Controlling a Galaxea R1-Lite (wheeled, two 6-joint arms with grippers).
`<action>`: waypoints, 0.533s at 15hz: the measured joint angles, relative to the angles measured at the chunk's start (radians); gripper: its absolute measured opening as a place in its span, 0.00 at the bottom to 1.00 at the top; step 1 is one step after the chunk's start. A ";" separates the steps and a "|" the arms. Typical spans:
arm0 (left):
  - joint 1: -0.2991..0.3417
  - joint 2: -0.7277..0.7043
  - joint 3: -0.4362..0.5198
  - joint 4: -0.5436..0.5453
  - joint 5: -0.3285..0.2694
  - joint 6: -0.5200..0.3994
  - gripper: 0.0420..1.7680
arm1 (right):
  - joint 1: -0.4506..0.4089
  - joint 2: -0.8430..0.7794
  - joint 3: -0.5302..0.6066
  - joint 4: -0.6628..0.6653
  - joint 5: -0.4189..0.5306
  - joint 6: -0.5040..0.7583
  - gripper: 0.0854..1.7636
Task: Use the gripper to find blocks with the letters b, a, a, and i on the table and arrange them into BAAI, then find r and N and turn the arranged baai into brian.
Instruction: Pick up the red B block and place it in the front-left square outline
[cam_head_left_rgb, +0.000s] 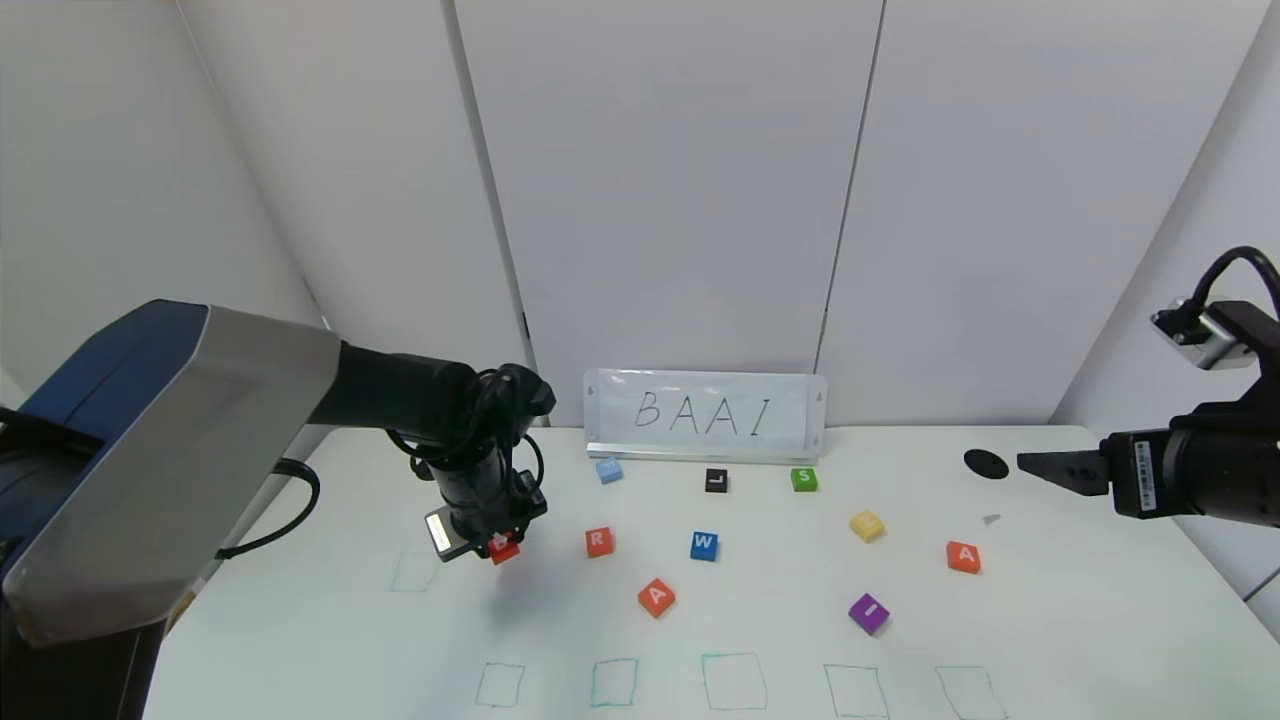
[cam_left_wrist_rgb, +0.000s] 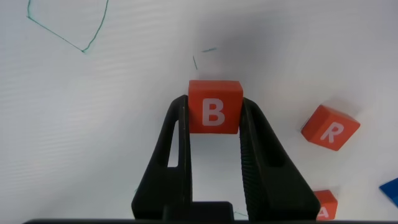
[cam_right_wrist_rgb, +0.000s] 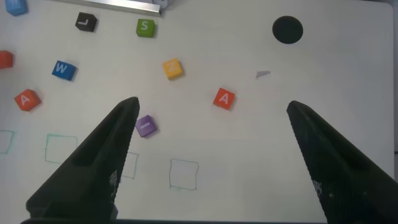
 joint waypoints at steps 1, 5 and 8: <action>-0.004 -0.018 0.026 -0.002 -0.004 0.030 0.27 | 0.001 0.000 0.000 0.000 0.000 0.000 0.97; -0.034 -0.107 0.173 -0.048 -0.009 0.174 0.27 | 0.001 -0.001 0.000 0.000 0.000 0.000 0.97; -0.061 -0.168 0.306 -0.151 -0.006 0.261 0.27 | 0.001 -0.001 0.000 0.000 0.000 0.000 0.97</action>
